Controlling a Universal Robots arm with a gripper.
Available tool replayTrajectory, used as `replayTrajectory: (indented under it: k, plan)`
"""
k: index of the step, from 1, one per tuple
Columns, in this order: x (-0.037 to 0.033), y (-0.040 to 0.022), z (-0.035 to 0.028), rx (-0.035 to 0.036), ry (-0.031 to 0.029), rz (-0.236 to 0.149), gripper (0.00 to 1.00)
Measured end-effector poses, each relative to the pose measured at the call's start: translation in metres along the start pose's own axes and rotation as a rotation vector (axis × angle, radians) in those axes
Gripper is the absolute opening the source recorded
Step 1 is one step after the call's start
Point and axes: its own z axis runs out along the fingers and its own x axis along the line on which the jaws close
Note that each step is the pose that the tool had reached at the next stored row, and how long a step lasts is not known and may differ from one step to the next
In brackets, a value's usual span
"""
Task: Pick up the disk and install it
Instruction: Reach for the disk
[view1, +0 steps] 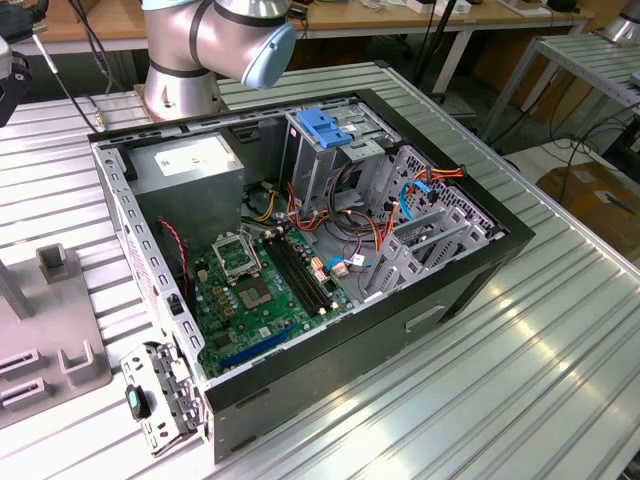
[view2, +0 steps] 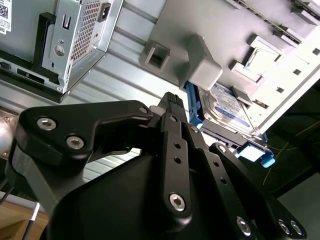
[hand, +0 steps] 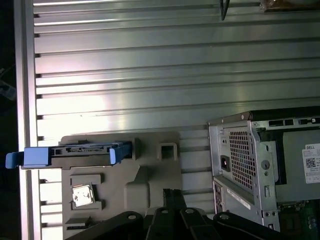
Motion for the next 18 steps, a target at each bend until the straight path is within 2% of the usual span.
replayTrajectory:
  k: [7, 18]
  plan:
    - [0.0058, -0.0001, 0.0000, 0.0000, 0.0000, 0.000, 0.11]
    - [0.0107, -0.0003, -0.0001, -0.0001, -0.0001, 0.000, 0.11]
